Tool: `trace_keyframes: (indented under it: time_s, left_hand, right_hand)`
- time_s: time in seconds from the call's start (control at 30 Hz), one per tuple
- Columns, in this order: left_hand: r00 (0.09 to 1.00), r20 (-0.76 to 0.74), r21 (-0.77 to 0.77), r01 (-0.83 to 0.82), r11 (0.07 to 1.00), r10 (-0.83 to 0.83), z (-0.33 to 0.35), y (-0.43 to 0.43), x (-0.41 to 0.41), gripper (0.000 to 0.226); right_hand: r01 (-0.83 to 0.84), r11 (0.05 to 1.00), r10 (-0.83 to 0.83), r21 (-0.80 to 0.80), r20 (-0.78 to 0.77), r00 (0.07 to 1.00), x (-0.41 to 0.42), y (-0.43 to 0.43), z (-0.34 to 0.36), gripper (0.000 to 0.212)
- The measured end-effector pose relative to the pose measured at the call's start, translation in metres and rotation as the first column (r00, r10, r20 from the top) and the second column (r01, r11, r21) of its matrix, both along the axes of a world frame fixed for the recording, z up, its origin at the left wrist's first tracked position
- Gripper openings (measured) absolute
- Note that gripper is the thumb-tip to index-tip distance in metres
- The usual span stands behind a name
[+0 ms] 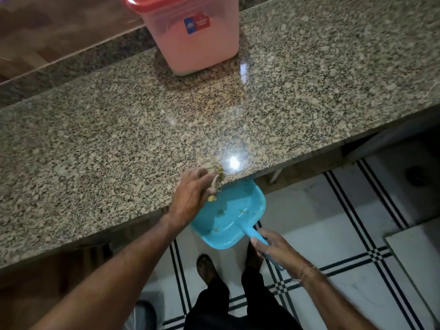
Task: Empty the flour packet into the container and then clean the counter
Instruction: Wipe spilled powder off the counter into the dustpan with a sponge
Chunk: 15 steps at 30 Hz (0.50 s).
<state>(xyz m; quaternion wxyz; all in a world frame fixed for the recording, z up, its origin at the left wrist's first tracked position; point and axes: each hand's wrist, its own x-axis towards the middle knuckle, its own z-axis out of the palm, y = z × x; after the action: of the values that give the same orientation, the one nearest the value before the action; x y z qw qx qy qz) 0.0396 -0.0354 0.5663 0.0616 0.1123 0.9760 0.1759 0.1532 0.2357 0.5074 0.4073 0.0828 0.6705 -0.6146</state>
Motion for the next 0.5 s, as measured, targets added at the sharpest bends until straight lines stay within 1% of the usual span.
trace_keyframes:
  time_s: [0.1,0.17,0.2,0.27,0.3,0.43,0.5]
  left_hand:
    - [0.996,0.071,-0.048,0.06,0.997,-0.057,0.011,0.003,0.0,0.05]
    - [0.992,0.101,-0.063,0.082,0.995,-0.076,0.015,0.006,-0.012,0.04]
    - [0.99,0.122,-0.047,0.072,0.996,-0.066,0.018,0.007,-0.018,0.032]
    - [0.987,0.16,-0.008,0.024,1.0,-0.023,0.021,0.01,-0.026,0.019]
    - [0.99,0.14,-0.014,0.006,1.0,-0.004,0.022,0.012,-0.026,0.016]
    - [0.997,0.013,-0.046,-0.07,0.997,0.07,0.018,0.012,-0.003,0.015]
    - [0.999,0.021,-0.053,-0.042,0.998,0.043,0.015,0.012,0.014,0.013]
  right_hand:
    - [-0.006,1.0,0.006,-0.015,0.003,1.0,0.0,-0.013,-0.004,0.031]
    - [-0.012,1.0,0.012,-0.022,0.007,1.0,0.0,-0.021,-0.007,0.037]
    - [-0.013,1.0,0.013,-0.016,0.008,1.0,0.001,-0.024,-0.008,0.04]
    - [-0.015,1.0,0.015,-0.01,0.017,1.0,0.005,-0.028,-0.009,0.04]
    - [-0.017,1.0,0.017,-0.006,0.02,1.0,0.006,-0.029,-0.009,0.037]
    - [-0.013,1.0,0.013,0.009,0.025,1.0,0.011,-0.029,-0.006,0.023]
    - [-0.003,1.0,0.003,0.007,0.03,1.0,0.012,-0.029,-0.005,0.019]
